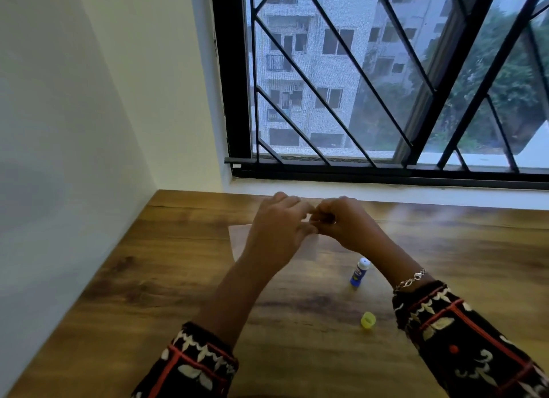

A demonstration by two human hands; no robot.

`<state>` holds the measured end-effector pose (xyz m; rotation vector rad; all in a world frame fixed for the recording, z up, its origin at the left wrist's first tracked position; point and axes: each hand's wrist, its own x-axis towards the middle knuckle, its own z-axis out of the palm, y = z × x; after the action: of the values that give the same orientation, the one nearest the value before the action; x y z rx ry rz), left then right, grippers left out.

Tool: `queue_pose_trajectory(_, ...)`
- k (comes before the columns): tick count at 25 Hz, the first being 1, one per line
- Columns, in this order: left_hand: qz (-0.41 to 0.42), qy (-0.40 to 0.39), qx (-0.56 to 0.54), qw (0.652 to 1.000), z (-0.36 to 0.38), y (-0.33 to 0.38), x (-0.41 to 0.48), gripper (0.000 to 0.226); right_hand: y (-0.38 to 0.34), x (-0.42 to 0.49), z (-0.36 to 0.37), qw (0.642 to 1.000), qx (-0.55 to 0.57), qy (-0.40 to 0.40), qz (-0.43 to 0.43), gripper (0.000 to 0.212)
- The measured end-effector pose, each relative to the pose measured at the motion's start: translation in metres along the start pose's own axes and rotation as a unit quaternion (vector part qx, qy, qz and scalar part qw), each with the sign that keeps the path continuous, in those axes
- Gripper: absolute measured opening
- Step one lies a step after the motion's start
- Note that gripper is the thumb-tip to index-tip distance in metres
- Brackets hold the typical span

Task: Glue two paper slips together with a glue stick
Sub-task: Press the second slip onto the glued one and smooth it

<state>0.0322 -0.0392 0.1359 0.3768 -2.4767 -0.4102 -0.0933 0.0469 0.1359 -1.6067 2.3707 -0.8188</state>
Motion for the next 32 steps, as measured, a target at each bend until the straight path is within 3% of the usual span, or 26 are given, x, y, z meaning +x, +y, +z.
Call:
queue_pose_trajectory(3, -0.042, -0.022, -0.034, 0.998, 0.003, -0.003, 0.006, 0.009, -0.005, -0.005, -0.001, 1.0, 0.018, 0.014, -0.017, 0.012)
queue_pose_trajectory(8, -0.046, -0.028, -0.078, 0.996, -0.003, -0.006, 0.009, 0.006, -0.002, -0.006, 0.0, 0.996, 0.089, -0.005, -0.014, 0.021)
queue_pose_trajectory(17, -0.091, 0.045, -0.148, 0.984, -0.008, -0.014, 0.008, 0.006, 0.011, -0.011, 0.012, 0.994, 0.099, -0.035, 0.041, 0.016)
queue_pose_trajectory(21, -0.139, 0.082, -0.192, 0.968, -0.004, -0.02, 0.002, 0.008, 0.022, -0.023, 0.014, 0.982, 0.179, -0.01, 0.067, 0.008)
queue_pose_trajectory(23, -0.185, 0.096, -0.233, 0.95, 0.002, -0.026, -0.001, 0.008, 0.022, -0.027, 0.016, 0.961, 0.264, 0.023, 0.085, 0.01)
queue_pose_trajectory(25, -0.222, 0.109, -0.269, 0.931, 0.005, -0.026, -0.004, 0.007, 0.022, -0.027, 0.017, 0.956, 0.275, 0.04, 0.098, 0.009)
queue_pose_trajectory(27, -0.185, 0.143, -0.187, 0.954, 0.006, -0.023, -0.005, 0.002, 0.02, -0.024, 0.015, 0.974, 0.203, 0.036, 0.097, 0.01)
queue_pose_trajectory(29, -0.074, 0.15, -0.054, 0.984, 0.003, -0.018, -0.003, 0.008, 0.017, -0.02, 0.012, 0.99, 0.116, 0.026, 0.081, 0.01)
queue_pose_trajectory(32, 0.064, 0.028, 0.02, 0.997, 0.001, -0.011, 0.01, 0.018, 0.008, -0.015, 0.007, 0.998, 0.045, 0.026, 0.043, 0.01)
